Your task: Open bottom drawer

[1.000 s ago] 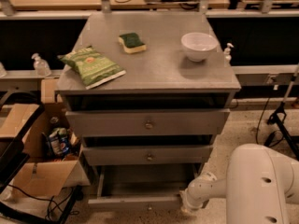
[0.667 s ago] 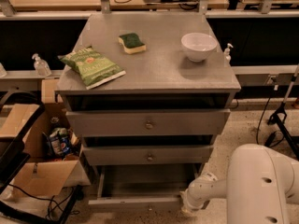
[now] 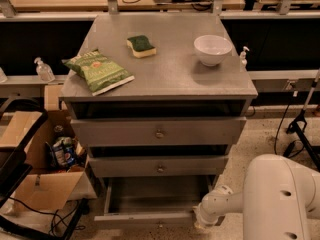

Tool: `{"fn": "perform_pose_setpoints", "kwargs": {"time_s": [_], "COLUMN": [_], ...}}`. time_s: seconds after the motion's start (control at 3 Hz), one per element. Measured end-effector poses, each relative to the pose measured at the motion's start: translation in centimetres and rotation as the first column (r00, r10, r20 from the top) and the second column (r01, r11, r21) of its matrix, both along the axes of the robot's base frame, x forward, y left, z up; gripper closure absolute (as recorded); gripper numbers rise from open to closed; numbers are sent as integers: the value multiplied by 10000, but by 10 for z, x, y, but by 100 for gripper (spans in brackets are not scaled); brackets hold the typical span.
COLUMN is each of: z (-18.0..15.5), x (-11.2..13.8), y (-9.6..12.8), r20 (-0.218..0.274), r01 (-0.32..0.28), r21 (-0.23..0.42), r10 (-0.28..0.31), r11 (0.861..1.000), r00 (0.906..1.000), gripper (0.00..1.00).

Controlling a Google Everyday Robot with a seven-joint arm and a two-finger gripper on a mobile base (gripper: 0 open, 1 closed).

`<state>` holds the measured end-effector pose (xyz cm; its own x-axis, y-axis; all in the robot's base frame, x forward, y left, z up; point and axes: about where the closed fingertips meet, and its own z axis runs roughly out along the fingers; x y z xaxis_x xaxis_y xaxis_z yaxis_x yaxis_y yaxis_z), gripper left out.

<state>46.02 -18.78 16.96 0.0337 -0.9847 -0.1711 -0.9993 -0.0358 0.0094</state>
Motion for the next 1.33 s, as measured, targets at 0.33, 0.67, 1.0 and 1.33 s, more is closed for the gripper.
{"fn": "perform_pose_setpoints", "kwargs": {"time_s": [0.33, 0.67, 1.0, 1.33], "z": [0, 0, 0, 0], "x": [0, 0, 0, 0], "y": [0, 0, 0, 0], "r20": [0, -1, -1, -1], "r01": [0, 0, 0, 0], "r21": [0, 0, 0, 0], "r10": [0, 0, 0, 0], "r11": [10000, 10000, 10000, 10000], "r00": [10000, 10000, 10000, 10000], "gripper": [100, 100, 100, 100]}}
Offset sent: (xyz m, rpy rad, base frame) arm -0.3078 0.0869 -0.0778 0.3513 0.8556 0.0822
